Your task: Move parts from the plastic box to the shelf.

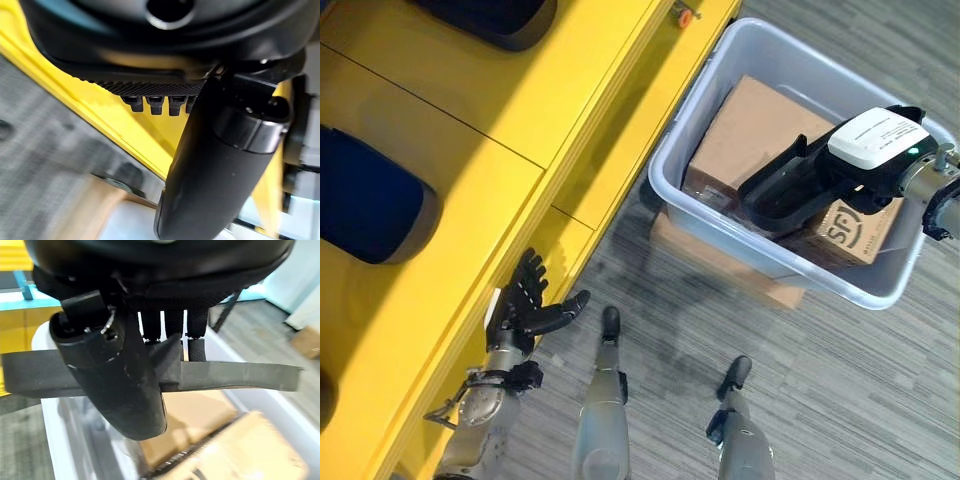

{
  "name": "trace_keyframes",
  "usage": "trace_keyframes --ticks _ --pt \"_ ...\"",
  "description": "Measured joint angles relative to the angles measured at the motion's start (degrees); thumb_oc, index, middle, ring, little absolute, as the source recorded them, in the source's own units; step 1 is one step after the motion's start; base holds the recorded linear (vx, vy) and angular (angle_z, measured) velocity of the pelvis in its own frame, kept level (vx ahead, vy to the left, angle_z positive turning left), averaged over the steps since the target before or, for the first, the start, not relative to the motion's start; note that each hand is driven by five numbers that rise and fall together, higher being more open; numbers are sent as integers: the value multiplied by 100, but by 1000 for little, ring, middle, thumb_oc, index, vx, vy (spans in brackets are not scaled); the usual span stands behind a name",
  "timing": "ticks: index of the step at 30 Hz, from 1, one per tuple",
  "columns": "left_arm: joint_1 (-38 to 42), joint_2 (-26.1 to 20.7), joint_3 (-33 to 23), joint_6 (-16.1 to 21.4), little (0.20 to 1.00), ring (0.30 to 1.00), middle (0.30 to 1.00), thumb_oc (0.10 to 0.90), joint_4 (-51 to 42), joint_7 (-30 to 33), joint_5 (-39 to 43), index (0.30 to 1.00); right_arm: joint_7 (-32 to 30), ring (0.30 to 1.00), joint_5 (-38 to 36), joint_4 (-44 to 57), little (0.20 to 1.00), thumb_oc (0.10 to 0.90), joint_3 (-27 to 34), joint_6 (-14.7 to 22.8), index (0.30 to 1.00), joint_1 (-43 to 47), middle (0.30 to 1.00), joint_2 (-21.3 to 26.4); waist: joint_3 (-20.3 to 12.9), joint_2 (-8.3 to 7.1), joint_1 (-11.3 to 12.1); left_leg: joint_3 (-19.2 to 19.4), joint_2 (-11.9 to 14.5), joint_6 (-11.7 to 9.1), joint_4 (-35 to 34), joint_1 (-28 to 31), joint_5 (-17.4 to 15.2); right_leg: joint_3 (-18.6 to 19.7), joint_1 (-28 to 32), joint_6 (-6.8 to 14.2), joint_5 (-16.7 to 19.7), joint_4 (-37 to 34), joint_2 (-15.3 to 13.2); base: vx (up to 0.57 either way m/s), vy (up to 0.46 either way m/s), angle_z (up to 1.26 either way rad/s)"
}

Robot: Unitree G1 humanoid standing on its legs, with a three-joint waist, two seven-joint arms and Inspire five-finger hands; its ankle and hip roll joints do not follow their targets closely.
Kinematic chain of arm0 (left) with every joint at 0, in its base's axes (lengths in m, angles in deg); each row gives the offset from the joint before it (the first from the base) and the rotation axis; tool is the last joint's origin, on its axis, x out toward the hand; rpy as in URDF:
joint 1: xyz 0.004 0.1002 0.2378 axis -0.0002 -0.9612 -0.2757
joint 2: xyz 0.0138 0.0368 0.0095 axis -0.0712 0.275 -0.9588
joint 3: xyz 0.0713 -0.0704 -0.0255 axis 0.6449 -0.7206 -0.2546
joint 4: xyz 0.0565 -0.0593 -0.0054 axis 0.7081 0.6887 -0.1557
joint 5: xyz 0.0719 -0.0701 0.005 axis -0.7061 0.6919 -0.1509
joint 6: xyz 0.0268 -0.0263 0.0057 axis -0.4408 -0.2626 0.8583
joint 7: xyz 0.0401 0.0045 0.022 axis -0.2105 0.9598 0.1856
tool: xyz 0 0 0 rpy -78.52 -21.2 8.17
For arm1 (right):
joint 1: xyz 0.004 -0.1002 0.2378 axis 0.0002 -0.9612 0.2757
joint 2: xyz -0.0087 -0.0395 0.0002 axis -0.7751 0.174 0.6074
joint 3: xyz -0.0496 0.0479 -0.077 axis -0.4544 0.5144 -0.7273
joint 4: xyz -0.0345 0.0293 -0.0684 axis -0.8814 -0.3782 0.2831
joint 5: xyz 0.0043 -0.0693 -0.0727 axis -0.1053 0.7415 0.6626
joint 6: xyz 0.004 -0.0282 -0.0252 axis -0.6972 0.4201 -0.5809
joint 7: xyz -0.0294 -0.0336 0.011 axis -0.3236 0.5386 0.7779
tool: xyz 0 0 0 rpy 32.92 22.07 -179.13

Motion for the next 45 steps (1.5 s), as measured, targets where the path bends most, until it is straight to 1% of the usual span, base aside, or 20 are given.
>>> trace_keyframes --ticks 1,2,3,6,10,11,12,15,18,20,21,22,23,24,26,27,28,31,38,45 --pt "-89 -8 -48 -23 1000 1000 1000 900 8 -31 -22 1000 79 300 -24 178 300 400 486 30 300 -421 300 -3 -5 -40 38 49 32 -27 -4 134 26 90 80 -2 30 -10 31 22 -60 -30" --pt "-132 -30 -62 -23 1000 1000 1000 900 29 -35 -23 1000 83 300 -100 369 300 400 658 71 300 -666 300 -5 -11 -67 68 96 60 -37 -29 334 10 135 238 5 15 -22 54 19 -56 -28" --pt "-203 -31 -80 -23 1000 1000 1000 900 7 -44 -32 1000 81 300 -191 534 300 400 767 143 300 -856 300 -4 -20 -66 14 120 96 -81 -37 548 -66 145 420 -13 -40 -23 79 25 -45 -27" --pt "-227 -63 -106 -18 1000 1000 1000 900 -11 -124 -258 1000 100 300 -241 760 300 400 1411 237 300 -1527 300 -31 -167 -134 -41 235 231 -139 -36 728 -162 288 491 -63 -89 -23 184 41 -25 -24" --pt "-223 -58 -94 -80 1000 1000 1000 900 -19 -165 -531 1000 220 300 -404 1041 300 400 1862 266 300 -2042 300 -29 -194 -167 -159 385 315 -162 -45 1060 -182 443 677 -74 -72 -21 255 52 -20 -21" --pt "-223 -60 -94 -94 1000 1000 1000 900 -18 -211 -587 1000 265 300 -411 1129 300 400 2016 275 300 -2199 300 -37 -202 -165 -130 438 339 -180 -46 1159 -192 483 739 -75 -74 -22 271 65 1 -23" --pt "-213 -58 -102 -97 1000 1000 1000 900 -27 -237 -701 1000 316 300 -456 1237 300 400 2251 300 300 -2415 300 -49 -209 -166 -212 468 362 -170 -60 1288 -230 490 835 -96 -94 -22 286 42 3 -16" --pt "-191 -93 -102 -102 1000 1000 1000 900 -30 -238 -964 1000 410 300 -646 1389 300 400 2718 353 300 -2806 300 -205 -331 -200 -293 645 444 -213 -144 1575 -256 664 954 -129 -122 -21 359 51 5 -29" --pt "-188 -96 -96 -104 1000 1000 1000 900 -29 -232 -1226 1000 472 300 -857 1461 300 400 2825 411 300 -2897 300 -340 -477 -225 -430 811 519 -252 -233 1856 -272 796 1059 -142 -133 -21 423 51 9 -33" --pt "-137 -123 -93 -103 1000 1000 1000 900 -30 -213 -1627 1000 580 300 -974 1475 300 400 2844 449 300 -2925 300 -501 -679 -241 -515 997 585 -314 -370 2163 -263 963 1142 -160 -146 -22 495 41 18 -41" --pt "-119 -179 -86 -92 1000 1000 1000 900 -30 -207 -1825 1000 592 300 -1052 1507 300 400 2859 464 300 -2984 300 -569 -828 -247 -573 1067 609 -334 -451 2288 -258 1037 1166 -178 -167 -24 527 42 35 -38" --pt "-114 -263 -87 -86 1000 1000 1000 900 -28 -131 -2059 1000 622 300 -1126 1602 300 400 2864 466 300 -3101 300 -689 -1043 -246 -726 1195 652 -374 -583 2504 -232 1092 1251 -185 -213 -24 586 37 40 -37" --pt "-112 -282 -79 -87 1000 1000 1000 900 -26 -76 -2162 1000 640 300 -1147 1613 300 400 2867 470 300 -3123 300 -767 -1123 -240 -761 1233 660 -378 -632 2607 -231 1143 1282 -189 -222 -25 606 34 44 -42" --pt "-64 -295 -36 -85 1000 1000 1000 900 -26 -1 -2354 1000 651 300 -1255 1619 300 400 2954 479 300 -3260 300 -903 -1332 -231 -797 1377 669 -404 -632 2701 -268 1256 1279 -184 -238 -27 615 14 18 -37" --pt "-28 -331 -23 -53 1000 1000 1000 900 -25 86 -2709 1000 674 300 -1364 1645 300 400 2954 482 300 -3302 300 -1041 -1507 -201 -927 1457 667 -414 -633 2812 -296 1355 1317 -178 -241 -26 623 11 19 -33" --pt "27 -425 75 86 1000 1000 1000 900 -32 234 -3013 1000 723 300 -1532 1661 300 400 2954 484 300 -3323 300 -1065 -1612 -167 -991 1552 679 -424 -634 2892 -323 1422 1321 -177 -241 -27 631 43 27 -24" --pt "84 -497 157 142 1000 1000 1000 900 -32 301 -3221 1000 738 300 -1577 1663 300 400 2963 478 300 -3329 300 -1070 -1655 -138 -1086 1551 682 -424 -634 2895 -322 1422 1321 -177 -242 -28 631 40 24 -17" --pt "254 -597 384 166 1000 1000 1000 900 -29 542 -3912 1000 776 300 -1808 1694 300 400 2991 488 300 -3428 300 -1124 -1765 -57 -1088 1566 687 -426 -635 2915 -321 1445 1325 -177 -243 -30 636 21 15 -3" --pt "663 -1315 857 391 1000 1000 1000 900 -41 1002 -5416 1000 794 300 -1987 1845 300 400 2992 512 300 -3474 300 -1340 -1830 10 -1093 1658 738 -445 -636 2985 -310 1491 1352 -187 -238 -30 687 5 10 -4" --pt "1198 -1582 1273 636 1000 1000 1000 900 -207 1417 -6007 1000 762 300 -1988 1922 300 400 2992 700 300 -3474 300 -1542 -1881 31 -1127 1664 736 -447 -635 2991 -311 1497 1356 -189 -235 -27 690 0 0 0"
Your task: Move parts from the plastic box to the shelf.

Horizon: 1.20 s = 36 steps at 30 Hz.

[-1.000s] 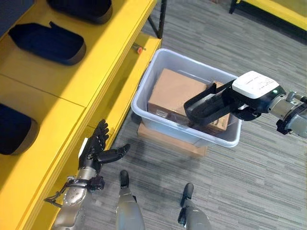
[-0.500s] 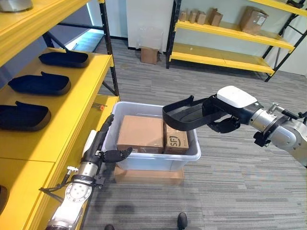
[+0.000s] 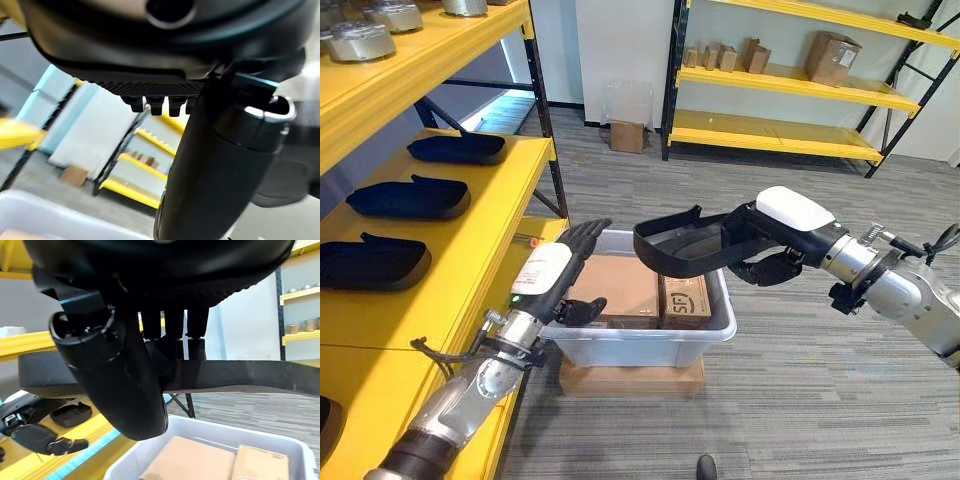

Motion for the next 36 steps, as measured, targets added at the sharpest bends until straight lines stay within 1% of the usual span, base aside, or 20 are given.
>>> trace_keyframes --ticks 5,9,16,20,22,25,28,36 --pt "327 -19 196 67 1000 1000 1000 900 -64 214 -490 1000 -34 300 1 -4 300 400 0 -4 300 0 300 -110 -16 23 -108 -7 -2 0 0 14 -2 3 23 0 0 0 1 0 0 0" --pt "558 -11 262 77 1000 1000 1000 900 -104 395 -563 1000 -135 300 6 -21 300 400 -1 -26 300 -1 300 -125 -31 49 -171 17 -1 -9 -1 51 -9 26 34 1 -2 -1 1 12 0 -4" --pt "606 45 266 75 1000 1000 1000 900 -120 621 -728 1000 -239 300 8 -25 300 400 -1 -48 300 0 300 -154 -91 114 -262 18 0 -17 -2 76 -17 35 42 1 -10 -2 1 0 0 0" --pt "625 60 272 72 1000 1000 1000 900 -121 660 -730 1000 -267 300 9 -53 300 400 -1 -77 300 0 300 -227 -112 125 -264 22 0 -18 -2 80 -19 41 42 1 -10 -1 1 0 0 0" --pt "761 65 428 21 1000 1000 1000 900 -120 769 -726 1000 -268 300 14 -89 300 400 -11 -116 300 -1 300 -266 -115 125 -247 24 -1 -18 -2 78 -19 45 43 1 -10 -1 1 0 0 0" --pt "891 103 487 20 1000 1000 1000 900 -123 839 -730 1000 -272 300 15 -90 300 400 -15 -132 300 -1 300 -285 -129 130 -261 27 -1 -21 -2 84 -22 52 42 1 -10 -1 2 0 0 0" --pt "973 257 488 14 1000 1000 1000 900 -123 851 -729 1000 -325 300 14 -103 300 400 -29 -147 300 -1 300 -309 -162 132 -261 33 -1 -21 -1 89 -29 63 42 1 -10 -1 5 0 0 0" --pt "1012 264 483 16 1000 1000 1000 900 -290 855 -762 1000 -443 300 12 -117 300 400 -28 -230 300 -37 300 -366 -175 127 -248 30 -1 -20 -2 92 -30 70 44 1 -10 -1 6 0 0 0"
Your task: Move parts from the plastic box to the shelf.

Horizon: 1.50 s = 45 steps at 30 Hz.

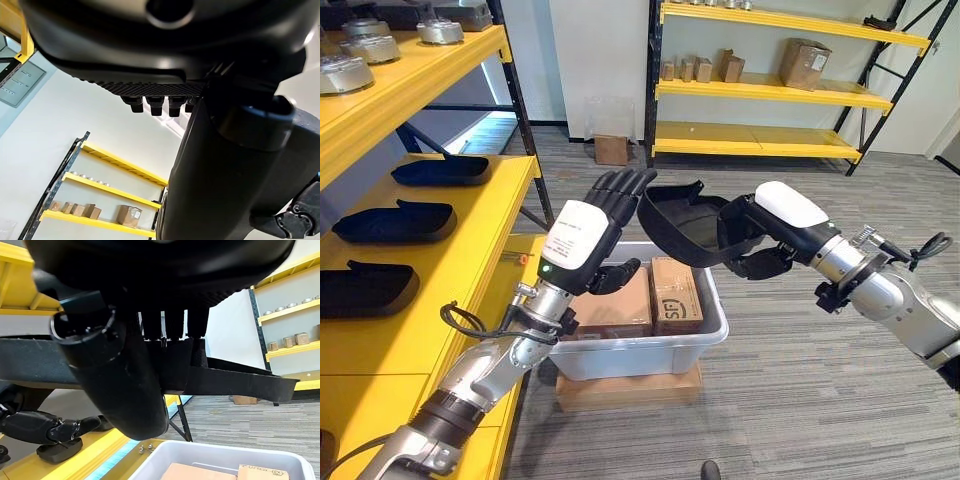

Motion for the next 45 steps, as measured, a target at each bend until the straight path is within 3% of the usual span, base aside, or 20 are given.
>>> trace_keyframes --ticks 12,18,37,45 --pt "-31 -8 -90 167 1000 1000 1000 900 -507 0 -197 1000 -5 300 2 11 300 400 30 50 300 -316 300 -59 -1 -1 21 -6 0 -1 0 6 -1 -16 28 3 -4 -1 -1 0 0 0" --pt "-279 -11 -520 199 1000 1000 1000 900 -506 25 -216 1000 -5 300 2 9 300 400 103 61 300 -520 300 -65 -2 1 1 -7 0 -1 -15 12 -2 -16 23 4 -9 -4 -4 0 0 0" --pt "-279 -13 -459 190 1000 1000 1000 900 -502 -4 -233 1000 -4 300 2 10 300 400 334 68 300 -542 300 -93 -13 25 0 -2 -2 -3 1 27 -19 -6 30 -2 -19 -3 -2 0 0 0" --pt "-278 -71 -99 266 1000 1000 1000 900 -496 -152 -234 1000 -5 300 2 10 300 400 334 128 300 -541 300 -92 -33 65 -8 4 -2 -7 0 27 -28 3 26 5 -29 -4 -2 0 0 0"
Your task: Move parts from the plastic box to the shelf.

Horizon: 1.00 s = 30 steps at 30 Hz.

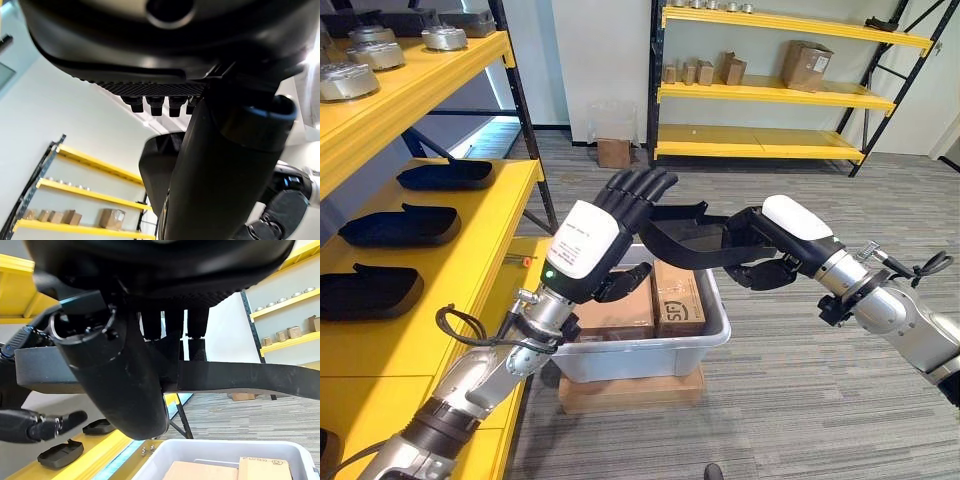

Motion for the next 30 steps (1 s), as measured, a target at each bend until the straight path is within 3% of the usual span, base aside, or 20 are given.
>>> trace_keyframes --ticks 30 --pt "589 64 575 -42 1000 1000 1000 900 128 -103 -181 1000 0 300 11 -12 300 400 -65 -18 300 41 300 -242 -4 7 -79 139 -4 -13 1 88 -54 136 -25 6 -10 3 11 2 0 -2"
